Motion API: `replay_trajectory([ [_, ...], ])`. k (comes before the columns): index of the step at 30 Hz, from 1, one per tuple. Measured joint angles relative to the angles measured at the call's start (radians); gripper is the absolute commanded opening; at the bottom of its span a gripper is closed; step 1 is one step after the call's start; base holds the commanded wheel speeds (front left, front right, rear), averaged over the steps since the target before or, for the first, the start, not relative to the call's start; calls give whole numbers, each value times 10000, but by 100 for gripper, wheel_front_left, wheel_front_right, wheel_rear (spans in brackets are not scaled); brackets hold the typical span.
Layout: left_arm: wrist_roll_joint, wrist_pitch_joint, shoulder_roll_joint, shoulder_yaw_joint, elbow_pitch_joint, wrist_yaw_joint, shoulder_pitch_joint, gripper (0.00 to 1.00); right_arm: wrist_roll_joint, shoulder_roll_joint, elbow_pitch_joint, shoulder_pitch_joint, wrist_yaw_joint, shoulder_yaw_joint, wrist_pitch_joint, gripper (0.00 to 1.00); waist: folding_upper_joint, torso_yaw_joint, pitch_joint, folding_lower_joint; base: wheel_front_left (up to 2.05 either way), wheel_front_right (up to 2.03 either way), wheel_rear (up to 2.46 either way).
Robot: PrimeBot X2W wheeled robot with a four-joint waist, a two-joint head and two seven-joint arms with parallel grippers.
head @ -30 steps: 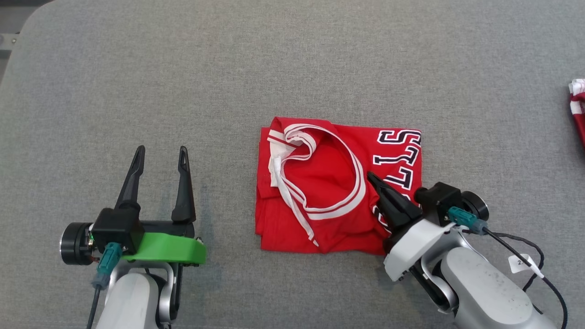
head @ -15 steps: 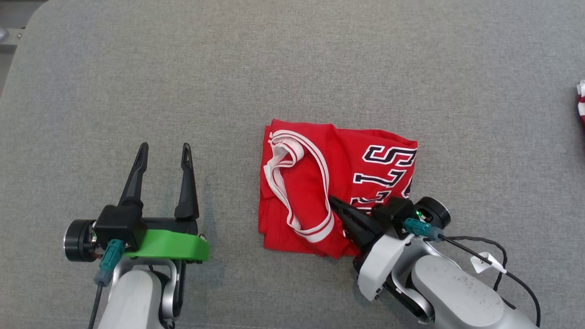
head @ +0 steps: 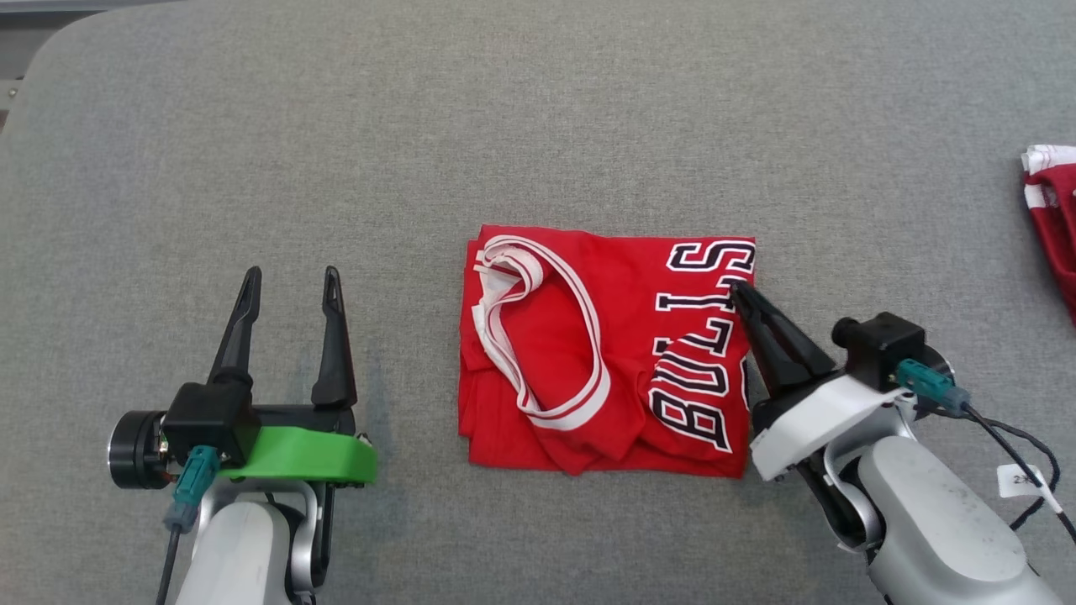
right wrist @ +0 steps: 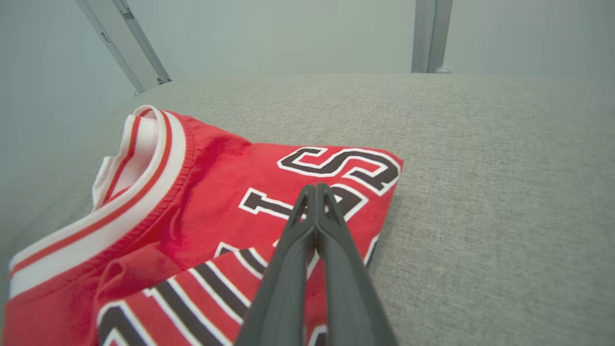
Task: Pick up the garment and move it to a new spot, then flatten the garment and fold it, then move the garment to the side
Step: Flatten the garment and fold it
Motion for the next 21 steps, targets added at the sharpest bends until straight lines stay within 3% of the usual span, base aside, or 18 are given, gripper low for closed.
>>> replay_trajectory([
  [11, -13, -19, 167, 188, -96, 29, 220, 100, -660, 495, -2272, 1490, -2, -3250, -56, 100, 0, -562, -293, 0, 0, 0, 0],
  [21, -75, 61, 265, 142, -174, 50, 348, 100, -859, 709, -2736, 2046, -2, -3764, -56, 100, 0, -804, -564, 0, 0, 0, 0],
])
